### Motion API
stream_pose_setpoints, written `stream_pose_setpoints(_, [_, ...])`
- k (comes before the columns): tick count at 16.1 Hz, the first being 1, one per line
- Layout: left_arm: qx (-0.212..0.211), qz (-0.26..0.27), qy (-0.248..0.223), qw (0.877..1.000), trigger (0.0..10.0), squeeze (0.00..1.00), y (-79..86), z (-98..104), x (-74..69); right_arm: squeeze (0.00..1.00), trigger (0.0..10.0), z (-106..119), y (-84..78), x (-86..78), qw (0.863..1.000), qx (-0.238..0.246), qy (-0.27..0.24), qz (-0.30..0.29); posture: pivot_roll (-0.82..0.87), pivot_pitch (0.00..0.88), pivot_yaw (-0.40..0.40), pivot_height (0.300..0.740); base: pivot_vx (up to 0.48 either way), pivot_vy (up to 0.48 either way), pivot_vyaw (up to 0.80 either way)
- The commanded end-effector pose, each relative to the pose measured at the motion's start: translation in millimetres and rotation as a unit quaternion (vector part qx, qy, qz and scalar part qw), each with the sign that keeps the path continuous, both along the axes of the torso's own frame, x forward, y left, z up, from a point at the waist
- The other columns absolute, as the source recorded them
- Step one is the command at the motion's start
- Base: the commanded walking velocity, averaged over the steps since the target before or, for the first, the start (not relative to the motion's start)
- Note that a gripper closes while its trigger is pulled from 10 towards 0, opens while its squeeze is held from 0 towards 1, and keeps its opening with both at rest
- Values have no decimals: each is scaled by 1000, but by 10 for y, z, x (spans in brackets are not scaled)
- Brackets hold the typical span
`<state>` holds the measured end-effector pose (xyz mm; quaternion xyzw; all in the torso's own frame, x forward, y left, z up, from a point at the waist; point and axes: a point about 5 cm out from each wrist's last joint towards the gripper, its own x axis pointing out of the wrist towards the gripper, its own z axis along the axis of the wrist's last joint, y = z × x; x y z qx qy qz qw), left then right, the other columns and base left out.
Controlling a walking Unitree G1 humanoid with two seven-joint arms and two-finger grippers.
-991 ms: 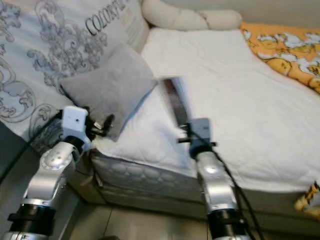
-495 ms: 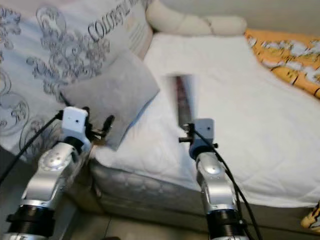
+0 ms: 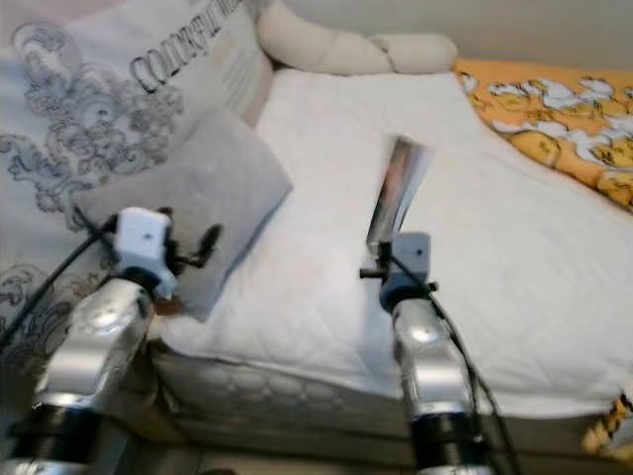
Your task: Clean up the room
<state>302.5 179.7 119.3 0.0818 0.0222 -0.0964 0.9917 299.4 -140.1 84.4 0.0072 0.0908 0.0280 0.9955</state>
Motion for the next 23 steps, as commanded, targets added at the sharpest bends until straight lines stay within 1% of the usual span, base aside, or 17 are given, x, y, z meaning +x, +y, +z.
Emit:
stream_pose_setpoints(1, [-2,-9,-5,1000,10000,0,-46,36,22,0,10000,100,13,39,1000,-5,-23,7,40,0,26,740,322,0,0])
stream_pose_setpoints(13, [-3,-9,-5,1000,10000,0,-42,45,33,0,10000,106,28,56,1000,-10,-25,10,43,0,33,740,321,0,0])
stream_pose_setpoints(15, [-2,-16,0,1000,10000,0,-50,38,31,0,10000,101,50,60,1000,5,-18,19,42,0,36,740,302,0,0])
stream_pose_setpoints(16, [9,-55,12,998,10000,0,-105,6,11,0,10000,119,66,95,999,15,-6,35,36,0,41,740,0,0,0])
stream_pose_setpoints(17, [14,-71,15,997,10000,0,-126,-4,2,0,10000,135,64,111,999,22,-5,39,36,0,42,740,0,0,0])
stream_pose_setpoints(18, [24,-112,29,993,10000,0,-174,-33,-25,0,10000,174,59,163,998,43,1,50,33,0,46,740,0,0,0])
stream_pose_setpoints(19, [25,-147,34,988,10000,0,-222,-34,-56,0,10000,191,48,213,998,27,8,60,30,0,48,740,0,0,0])
stream_pose_setpoints(20, [26,-180,38,983,10000,0,-269,-27,-86,0,10000,203,31,272,998,23,22,63,30,0,47,740,0,0,0])
stream_pose_setpoints(21, [26,-201,41,978,10000,0,-294,-22,-100,0,10000,210,23,314,997,37,37,59,32,0,47,740,0,0,0])
stream_pose_setpoints(22, [25,-237,56,970,10000,0,-333,-23,-124,0,10000,198,43,354,994,57,64,67,34,0,45,740,0,0,0])
stream_pose_setpoints(23, [37,-275,68,958,10000,0,-364,-25,-153,0,10000,195,63,395,991,73,79,80,37,0,45,740,0,0,0])
